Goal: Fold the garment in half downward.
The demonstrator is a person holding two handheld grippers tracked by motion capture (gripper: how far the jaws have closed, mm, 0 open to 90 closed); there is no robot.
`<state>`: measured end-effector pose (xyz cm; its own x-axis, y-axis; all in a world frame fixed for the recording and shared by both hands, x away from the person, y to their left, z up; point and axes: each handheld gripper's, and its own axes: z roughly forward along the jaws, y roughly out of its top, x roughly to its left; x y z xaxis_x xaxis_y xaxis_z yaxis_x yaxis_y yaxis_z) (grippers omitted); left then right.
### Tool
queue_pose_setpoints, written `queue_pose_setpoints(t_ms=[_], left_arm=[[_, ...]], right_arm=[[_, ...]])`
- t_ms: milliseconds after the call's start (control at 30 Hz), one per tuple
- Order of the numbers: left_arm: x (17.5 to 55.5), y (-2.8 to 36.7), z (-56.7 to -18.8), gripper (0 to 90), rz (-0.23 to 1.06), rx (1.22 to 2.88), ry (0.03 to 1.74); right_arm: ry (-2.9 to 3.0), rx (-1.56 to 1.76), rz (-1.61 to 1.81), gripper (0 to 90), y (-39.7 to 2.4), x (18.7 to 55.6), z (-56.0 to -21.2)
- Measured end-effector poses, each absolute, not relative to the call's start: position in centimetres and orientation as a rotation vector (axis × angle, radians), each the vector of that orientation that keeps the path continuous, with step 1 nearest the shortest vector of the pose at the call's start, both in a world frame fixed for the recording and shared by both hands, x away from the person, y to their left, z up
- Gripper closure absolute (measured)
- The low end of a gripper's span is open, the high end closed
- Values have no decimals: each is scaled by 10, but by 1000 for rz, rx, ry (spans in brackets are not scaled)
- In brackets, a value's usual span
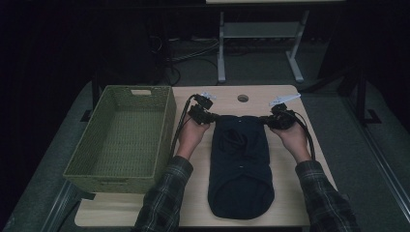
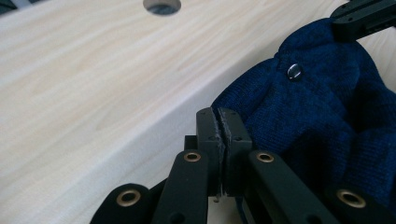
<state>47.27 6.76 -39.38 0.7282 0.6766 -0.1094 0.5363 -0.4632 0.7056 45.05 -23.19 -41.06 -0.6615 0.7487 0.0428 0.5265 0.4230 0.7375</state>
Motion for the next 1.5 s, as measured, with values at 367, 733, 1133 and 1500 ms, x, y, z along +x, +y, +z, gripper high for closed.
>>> queue_pose_setpoints(t_ms=[367, 733, 1133, 1500], left_arm=[[465, 71, -360, 886, 342, 2122, 861], [442, 76, -350, 885, 378, 2109, 794], [413, 82, -357, 883, 309, 2118, 763], [395, 88, -369, 878, 215, 2143, 747]], right_arm=[[2311, 1022, 1121, 863, -230, 442, -379], [2292, 948, 1130, 862, -228, 423, -369], [2324, 903, 1149, 860, -229, 393, -379], [2365, 907, 1149, 857, -228, 372, -390]])
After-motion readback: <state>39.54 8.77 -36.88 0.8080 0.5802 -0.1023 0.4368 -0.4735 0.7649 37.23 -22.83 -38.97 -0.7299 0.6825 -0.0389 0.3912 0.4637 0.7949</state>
